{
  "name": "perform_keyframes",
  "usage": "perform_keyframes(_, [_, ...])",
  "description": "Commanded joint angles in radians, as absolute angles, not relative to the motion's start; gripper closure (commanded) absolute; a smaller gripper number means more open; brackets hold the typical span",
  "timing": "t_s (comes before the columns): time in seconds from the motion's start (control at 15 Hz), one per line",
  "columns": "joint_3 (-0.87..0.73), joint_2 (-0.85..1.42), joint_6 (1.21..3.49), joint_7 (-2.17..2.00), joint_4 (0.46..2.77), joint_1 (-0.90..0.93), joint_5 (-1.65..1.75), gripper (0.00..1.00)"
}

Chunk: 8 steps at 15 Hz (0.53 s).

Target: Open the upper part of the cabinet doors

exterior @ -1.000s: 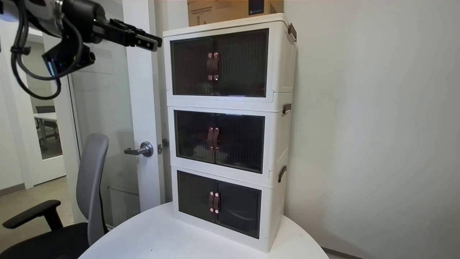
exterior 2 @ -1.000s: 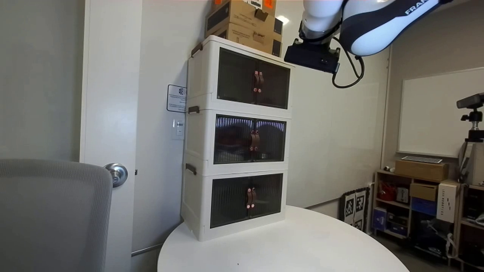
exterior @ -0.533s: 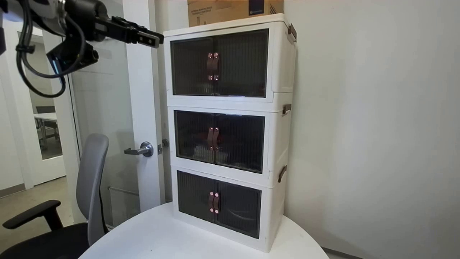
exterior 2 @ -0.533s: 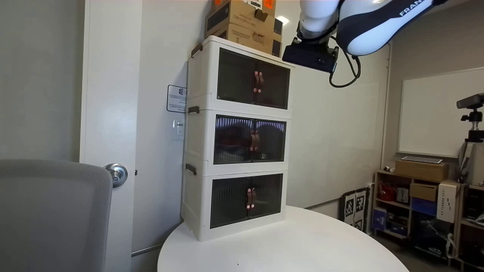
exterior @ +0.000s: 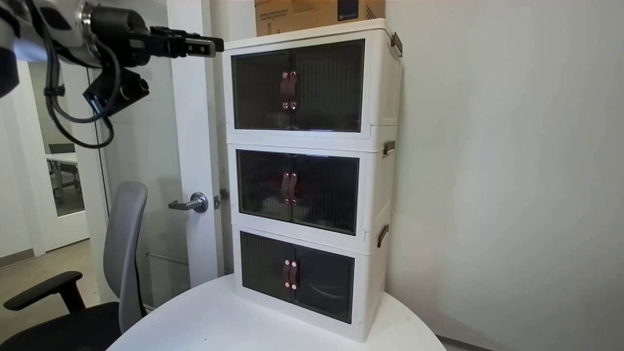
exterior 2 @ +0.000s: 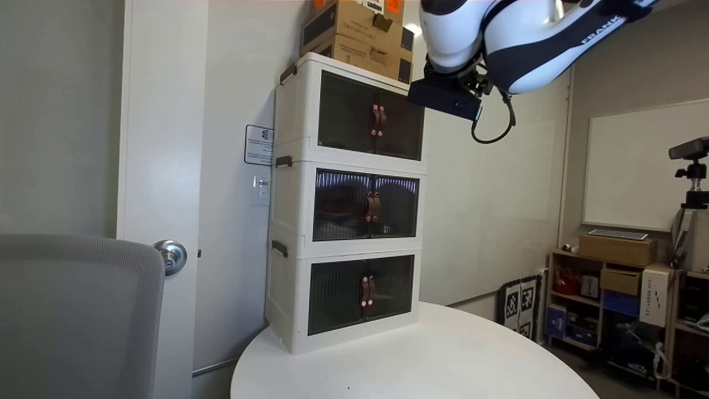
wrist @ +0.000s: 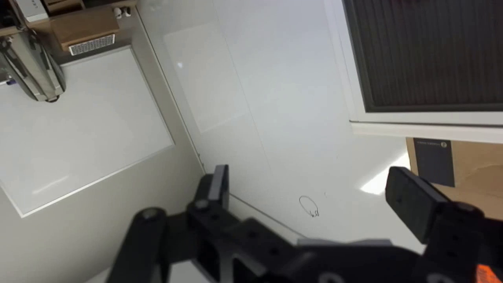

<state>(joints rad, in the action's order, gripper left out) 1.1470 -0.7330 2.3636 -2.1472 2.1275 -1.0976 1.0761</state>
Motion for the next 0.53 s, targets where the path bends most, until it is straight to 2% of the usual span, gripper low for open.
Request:
perform_keyframes(0.0, [1.329, -0.664, 2.241, -2.310, 1.997, -1.238, 1.175, 0.00])
perform_keyframes(0.2, [1.510, -0.618, 2.179, -2.325, 1.876, -1.405, 1.127, 0.00])
perform_keyframes(0.47, [1.692, -0.666, 2.198, -2.258, 1.723, -1.661, 0.971, 0.00])
